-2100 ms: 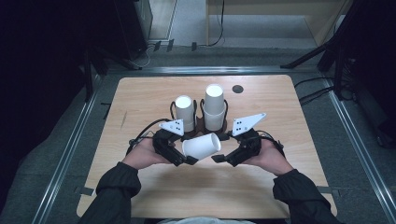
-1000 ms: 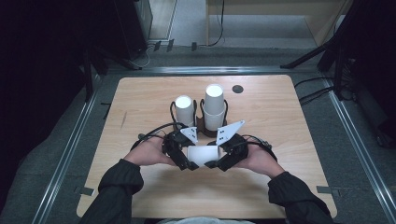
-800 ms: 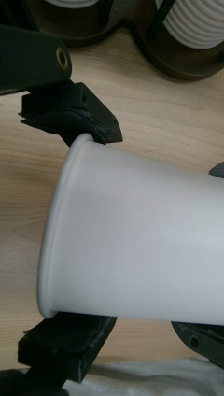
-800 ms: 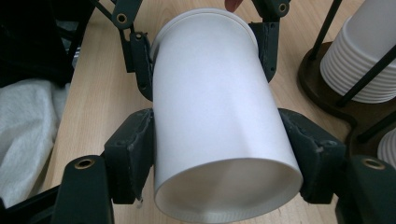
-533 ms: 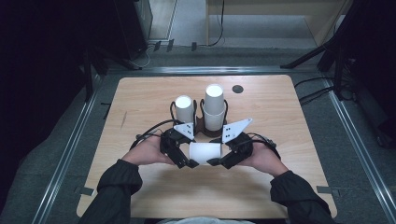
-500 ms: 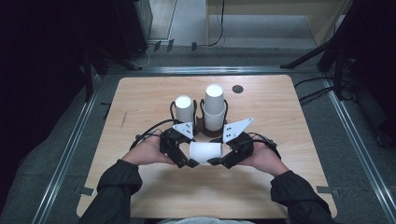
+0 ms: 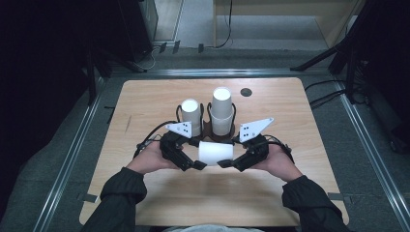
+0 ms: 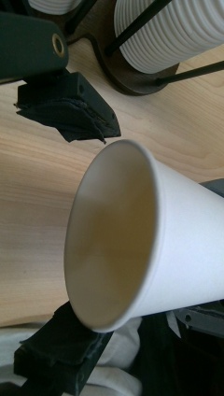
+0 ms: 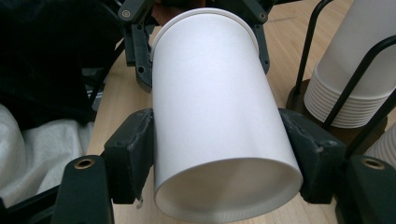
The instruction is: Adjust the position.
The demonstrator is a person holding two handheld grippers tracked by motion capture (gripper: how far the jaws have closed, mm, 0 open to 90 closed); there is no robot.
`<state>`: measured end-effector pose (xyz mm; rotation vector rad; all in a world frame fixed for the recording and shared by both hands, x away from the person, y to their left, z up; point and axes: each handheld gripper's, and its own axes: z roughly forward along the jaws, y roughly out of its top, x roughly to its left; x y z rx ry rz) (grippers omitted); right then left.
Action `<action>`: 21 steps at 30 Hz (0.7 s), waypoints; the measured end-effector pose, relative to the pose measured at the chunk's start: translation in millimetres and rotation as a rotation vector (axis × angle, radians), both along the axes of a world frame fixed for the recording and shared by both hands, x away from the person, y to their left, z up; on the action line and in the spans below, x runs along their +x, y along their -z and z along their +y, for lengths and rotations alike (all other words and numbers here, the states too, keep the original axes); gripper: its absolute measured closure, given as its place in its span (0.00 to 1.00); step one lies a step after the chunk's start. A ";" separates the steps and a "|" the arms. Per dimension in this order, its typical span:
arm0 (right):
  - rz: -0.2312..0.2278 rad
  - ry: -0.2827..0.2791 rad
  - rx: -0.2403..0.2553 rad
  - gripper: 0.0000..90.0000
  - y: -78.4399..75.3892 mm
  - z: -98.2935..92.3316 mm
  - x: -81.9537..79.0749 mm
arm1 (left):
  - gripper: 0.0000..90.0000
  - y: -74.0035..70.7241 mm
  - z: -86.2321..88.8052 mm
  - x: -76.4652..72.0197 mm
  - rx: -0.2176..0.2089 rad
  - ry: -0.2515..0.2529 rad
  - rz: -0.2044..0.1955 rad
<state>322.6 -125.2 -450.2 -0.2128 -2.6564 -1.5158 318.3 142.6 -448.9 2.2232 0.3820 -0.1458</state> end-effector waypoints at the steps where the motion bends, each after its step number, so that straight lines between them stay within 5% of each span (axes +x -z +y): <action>1: 0.002 -0.001 0.007 0.35 -0.5 -0.7 0.2 | 0.16 -0.1 0.2 -0.8 -0.012 -0.005 0.001; 13: 0.055 -0.016 0.048 0.35 1.6 0.1 1.4 | 0.18 0.7 -0.9 -2.6 -0.097 -0.021 0.028; 21: 0.049 -0.025 0.035 0.36 2.1 1.1 0.8 | 0.22 1.0 -0.4 -3.5 -0.084 -0.006 0.026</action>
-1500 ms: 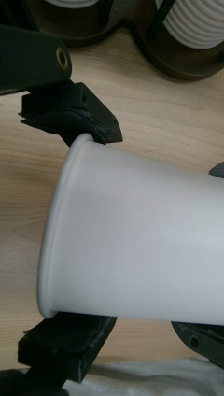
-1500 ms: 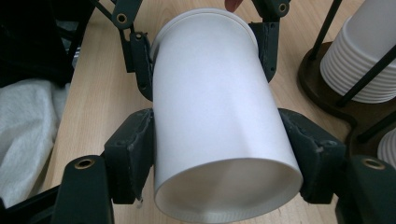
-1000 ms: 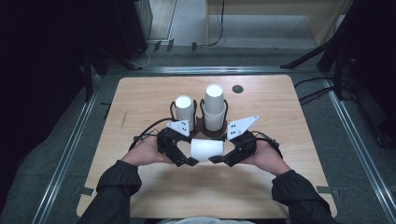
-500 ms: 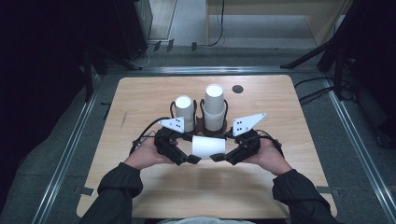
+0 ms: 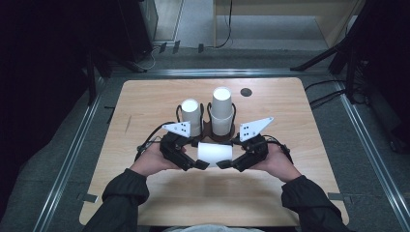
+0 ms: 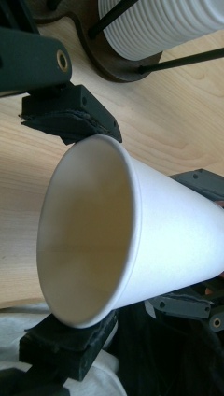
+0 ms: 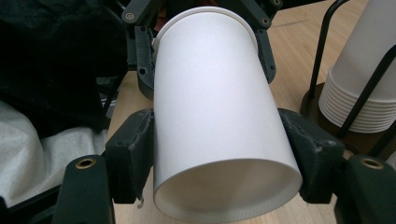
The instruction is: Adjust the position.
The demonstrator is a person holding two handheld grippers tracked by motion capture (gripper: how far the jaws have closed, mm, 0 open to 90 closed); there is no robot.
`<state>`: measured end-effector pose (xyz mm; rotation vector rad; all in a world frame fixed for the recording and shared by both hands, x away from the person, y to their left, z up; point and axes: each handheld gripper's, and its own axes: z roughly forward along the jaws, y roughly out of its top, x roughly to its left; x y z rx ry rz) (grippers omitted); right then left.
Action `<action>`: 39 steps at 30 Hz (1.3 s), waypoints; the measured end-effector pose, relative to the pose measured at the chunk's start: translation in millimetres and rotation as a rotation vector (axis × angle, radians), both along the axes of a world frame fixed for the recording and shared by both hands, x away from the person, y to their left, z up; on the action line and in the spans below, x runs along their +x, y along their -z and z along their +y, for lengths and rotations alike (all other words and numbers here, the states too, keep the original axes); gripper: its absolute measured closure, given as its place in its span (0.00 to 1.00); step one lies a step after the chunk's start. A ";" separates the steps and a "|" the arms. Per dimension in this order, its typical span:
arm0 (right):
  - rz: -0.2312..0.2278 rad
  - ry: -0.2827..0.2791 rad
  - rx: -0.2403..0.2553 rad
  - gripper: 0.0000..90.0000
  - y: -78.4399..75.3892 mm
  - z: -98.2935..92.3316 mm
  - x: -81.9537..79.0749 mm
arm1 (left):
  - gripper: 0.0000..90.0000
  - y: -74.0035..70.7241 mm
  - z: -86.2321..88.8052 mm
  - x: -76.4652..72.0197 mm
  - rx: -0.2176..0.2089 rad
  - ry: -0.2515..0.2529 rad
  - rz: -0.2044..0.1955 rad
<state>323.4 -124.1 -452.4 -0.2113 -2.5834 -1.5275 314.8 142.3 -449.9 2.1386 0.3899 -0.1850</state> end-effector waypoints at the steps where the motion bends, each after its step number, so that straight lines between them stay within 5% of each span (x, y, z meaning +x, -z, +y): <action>1: 0.002 0.000 -0.002 0.36 0.1 0.2 -0.5 | 0.22 -0.1 0.2 0.1 0.002 0.001 0.004; 11: 0.029 -0.007 -0.028 0.34 0.2 2.4 -0.4 | 0.23 -1.3 1.3 -0.1 0.033 0.019 -0.010; 22: -0.002 0.021 -0.107 0.28 2.9 2.8 -1.3 | 0.23 -8.4 8.7 3.4 0.086 -0.002 -0.025; 39: -0.053 0.038 -0.177 0.28 9.8 6.6 -0.9 | 0.23 -10.0 -3.3 8.3 0.279 0.031 -0.029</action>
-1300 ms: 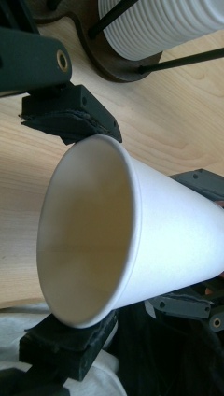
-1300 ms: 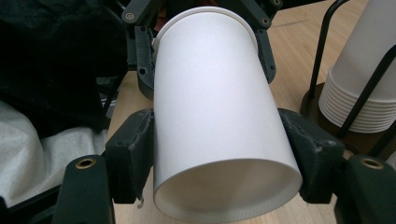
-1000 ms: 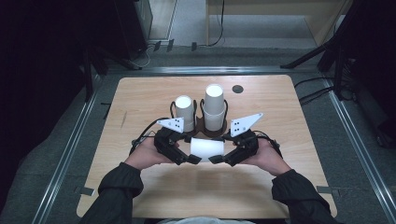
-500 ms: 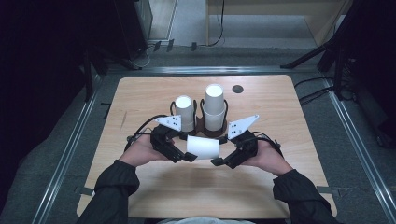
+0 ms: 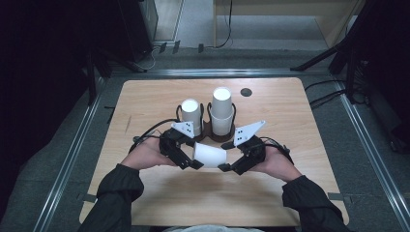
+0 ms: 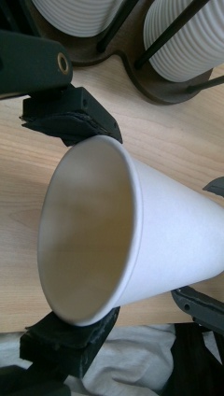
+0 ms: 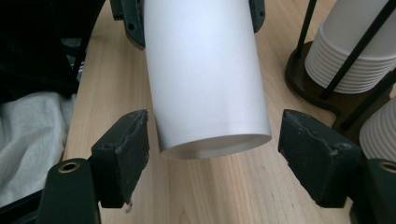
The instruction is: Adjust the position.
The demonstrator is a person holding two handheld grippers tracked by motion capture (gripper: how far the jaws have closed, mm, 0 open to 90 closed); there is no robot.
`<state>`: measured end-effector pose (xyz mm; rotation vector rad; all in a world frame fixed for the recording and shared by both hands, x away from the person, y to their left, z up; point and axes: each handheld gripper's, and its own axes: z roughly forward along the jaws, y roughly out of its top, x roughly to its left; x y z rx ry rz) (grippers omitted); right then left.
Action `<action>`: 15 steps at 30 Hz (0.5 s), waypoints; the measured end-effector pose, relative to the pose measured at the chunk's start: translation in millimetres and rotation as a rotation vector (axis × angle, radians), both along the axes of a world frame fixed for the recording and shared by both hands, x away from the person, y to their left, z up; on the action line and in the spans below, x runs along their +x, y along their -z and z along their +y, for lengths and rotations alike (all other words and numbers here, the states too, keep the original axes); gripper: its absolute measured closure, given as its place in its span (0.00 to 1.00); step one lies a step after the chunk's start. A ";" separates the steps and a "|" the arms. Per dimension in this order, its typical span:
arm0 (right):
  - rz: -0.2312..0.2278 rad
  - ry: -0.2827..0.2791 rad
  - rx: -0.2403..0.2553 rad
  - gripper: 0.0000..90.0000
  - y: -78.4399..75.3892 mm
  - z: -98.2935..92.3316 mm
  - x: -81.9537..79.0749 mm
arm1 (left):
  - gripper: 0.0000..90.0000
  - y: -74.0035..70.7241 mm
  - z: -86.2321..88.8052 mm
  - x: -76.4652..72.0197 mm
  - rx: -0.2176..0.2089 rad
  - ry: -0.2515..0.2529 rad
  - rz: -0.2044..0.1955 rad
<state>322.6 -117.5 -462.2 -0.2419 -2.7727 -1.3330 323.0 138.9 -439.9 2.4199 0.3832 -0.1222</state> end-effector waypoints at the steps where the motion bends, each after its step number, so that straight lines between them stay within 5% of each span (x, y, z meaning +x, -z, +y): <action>1: -0.003 -0.004 -0.005 0.28 1.0 0.8 0.1 | 0.23 0.4 -0.8 0.2 0.006 -0.001 0.003; 15: 0.003 -0.014 -0.058 0.29 13.8 11.5 1.7 | 0.23 8.5 -10.5 0.7 0.109 0.001 0.015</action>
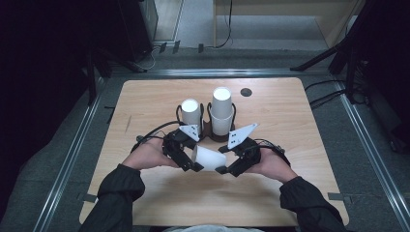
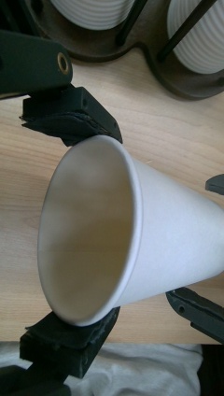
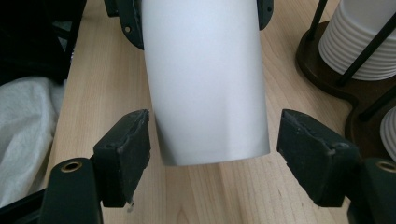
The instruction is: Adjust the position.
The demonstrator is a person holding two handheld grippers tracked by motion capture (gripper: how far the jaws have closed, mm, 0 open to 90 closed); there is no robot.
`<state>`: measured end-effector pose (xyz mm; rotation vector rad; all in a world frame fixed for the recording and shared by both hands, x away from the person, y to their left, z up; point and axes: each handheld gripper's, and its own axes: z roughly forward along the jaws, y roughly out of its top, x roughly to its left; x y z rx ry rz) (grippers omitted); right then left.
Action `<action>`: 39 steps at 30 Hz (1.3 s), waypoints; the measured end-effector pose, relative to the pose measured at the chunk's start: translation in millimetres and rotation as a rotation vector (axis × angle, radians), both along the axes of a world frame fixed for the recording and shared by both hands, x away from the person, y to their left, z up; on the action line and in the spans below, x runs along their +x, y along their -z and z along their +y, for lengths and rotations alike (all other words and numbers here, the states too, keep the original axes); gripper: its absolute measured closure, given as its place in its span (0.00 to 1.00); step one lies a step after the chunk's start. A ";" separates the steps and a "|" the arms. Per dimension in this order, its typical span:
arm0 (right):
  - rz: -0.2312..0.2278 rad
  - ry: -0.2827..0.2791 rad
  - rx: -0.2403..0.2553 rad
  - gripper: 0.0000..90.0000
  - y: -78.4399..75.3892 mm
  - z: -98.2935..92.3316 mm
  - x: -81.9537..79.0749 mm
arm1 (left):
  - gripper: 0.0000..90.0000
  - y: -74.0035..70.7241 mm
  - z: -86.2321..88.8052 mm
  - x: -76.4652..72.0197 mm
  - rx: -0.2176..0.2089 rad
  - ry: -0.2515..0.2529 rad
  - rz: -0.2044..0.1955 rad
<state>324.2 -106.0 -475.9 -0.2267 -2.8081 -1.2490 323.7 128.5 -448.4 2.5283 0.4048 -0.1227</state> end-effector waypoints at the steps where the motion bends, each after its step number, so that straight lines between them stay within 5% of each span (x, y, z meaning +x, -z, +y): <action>1: -0.001 -0.001 -0.003 0.29 0.9 1.0 -0.1 | 0.23 0.8 -0.9 -0.1 0.000 0.001 0.004; 23: 0.002 -0.049 -0.041 0.35 10.7 14.3 -5.3 | 0.21 7.0 -11.2 -1.9 0.027 0.025 0.032; 39: -0.014 -0.044 -0.006 0.35 4.1 7.6 -4.1 | 0.15 -1.4 -2.6 -1.5 -0.076 0.016 0.003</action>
